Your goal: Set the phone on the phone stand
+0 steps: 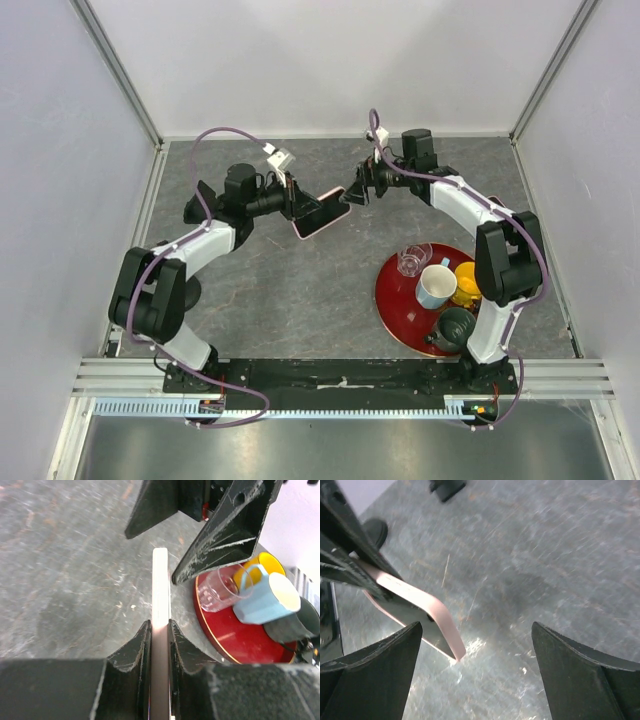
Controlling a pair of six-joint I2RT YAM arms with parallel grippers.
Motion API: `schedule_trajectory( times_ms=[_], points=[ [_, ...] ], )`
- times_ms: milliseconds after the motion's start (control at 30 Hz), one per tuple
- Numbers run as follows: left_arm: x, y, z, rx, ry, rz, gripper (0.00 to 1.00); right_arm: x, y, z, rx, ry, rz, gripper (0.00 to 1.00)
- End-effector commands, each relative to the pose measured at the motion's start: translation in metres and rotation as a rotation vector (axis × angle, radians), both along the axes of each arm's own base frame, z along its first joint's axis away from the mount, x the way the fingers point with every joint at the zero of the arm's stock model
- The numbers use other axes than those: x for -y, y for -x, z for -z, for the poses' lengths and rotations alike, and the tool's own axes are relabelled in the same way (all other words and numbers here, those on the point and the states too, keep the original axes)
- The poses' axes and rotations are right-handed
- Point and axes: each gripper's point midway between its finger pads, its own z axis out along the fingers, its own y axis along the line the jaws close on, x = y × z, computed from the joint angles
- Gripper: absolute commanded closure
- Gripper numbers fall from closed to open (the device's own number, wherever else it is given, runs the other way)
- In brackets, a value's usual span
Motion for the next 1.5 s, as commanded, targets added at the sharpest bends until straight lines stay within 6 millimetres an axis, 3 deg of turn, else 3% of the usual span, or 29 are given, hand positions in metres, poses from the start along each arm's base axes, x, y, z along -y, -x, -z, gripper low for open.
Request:
schedule_trajectory(
  times_ms=[0,167,400,600,933,1133,1467],
  points=[
    [-0.017,-0.025,-0.066,0.142,0.121,-0.208,0.98,0.003,-0.046,-0.05,-0.017,-0.195,0.238,0.02],
    [-0.037,-0.031,-0.079,0.148,0.179,-0.372,0.98,-0.008,-0.044,-0.083,-0.009,-0.422,0.236,0.02],
    [-0.061,-0.016,-0.112,0.169,0.349,-0.496,0.98,-0.016,-0.038,-0.103,0.003,-0.595,0.22,0.03],
    [-0.079,0.0,-0.141,0.181,0.489,-0.561,0.98,-0.042,-0.009,-0.13,-0.037,-0.797,0.05,0.1],
    [-0.096,0.016,-0.173,0.18,0.619,-0.607,0.98,-0.095,0.035,-0.158,-0.042,-0.842,-0.105,0.13],
    [-0.1,0.032,-0.191,0.184,0.694,-0.582,0.98,-0.11,0.049,-0.173,-0.082,-0.887,-0.142,0.37],
    [-0.107,0.055,-0.193,0.133,0.72,-0.582,0.98,-0.1,0.081,-0.212,-0.103,-1.017,-0.258,0.67]
  ],
)
